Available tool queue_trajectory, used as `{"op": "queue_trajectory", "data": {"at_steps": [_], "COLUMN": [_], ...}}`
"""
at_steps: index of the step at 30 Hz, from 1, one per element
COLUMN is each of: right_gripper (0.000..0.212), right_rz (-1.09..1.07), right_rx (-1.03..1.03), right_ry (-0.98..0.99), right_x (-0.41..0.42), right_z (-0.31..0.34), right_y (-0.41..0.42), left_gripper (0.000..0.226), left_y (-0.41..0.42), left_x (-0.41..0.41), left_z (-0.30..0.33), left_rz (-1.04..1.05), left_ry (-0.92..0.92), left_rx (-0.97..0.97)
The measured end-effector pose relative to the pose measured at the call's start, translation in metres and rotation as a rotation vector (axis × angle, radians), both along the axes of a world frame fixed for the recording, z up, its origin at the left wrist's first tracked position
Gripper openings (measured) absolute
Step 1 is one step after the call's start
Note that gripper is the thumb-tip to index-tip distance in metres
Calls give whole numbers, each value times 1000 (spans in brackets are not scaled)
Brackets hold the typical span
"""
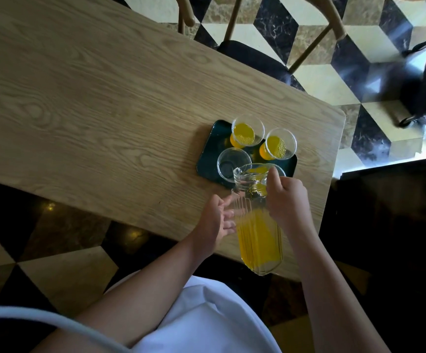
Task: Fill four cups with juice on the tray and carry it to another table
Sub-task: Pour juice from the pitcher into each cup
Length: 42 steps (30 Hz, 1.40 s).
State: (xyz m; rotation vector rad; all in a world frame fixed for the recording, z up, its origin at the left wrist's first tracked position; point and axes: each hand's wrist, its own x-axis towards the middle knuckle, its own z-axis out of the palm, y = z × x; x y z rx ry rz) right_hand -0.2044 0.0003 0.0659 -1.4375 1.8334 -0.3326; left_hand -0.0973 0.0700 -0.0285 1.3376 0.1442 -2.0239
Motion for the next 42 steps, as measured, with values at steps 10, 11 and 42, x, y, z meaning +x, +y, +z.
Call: {"op": "queue_trajectory", "data": {"at_steps": [10,11,42], "right_gripper": [52,51,50], "right_rz": [30,32,76], "right_rx": [94,104,263], "right_ry": [139,151,312], "right_x": [7,8,22], "right_z": [-4,-4,3], "right_y": [-11,-12,-37], "left_gripper": [66,67,71], "left_y": [9,10,7], "left_x": [-5,-5,-5], "left_z": [1,0,5], "left_rz": [-46,-38,21], "left_ry": [24,33,211], "left_rx": [49,54,112]}}
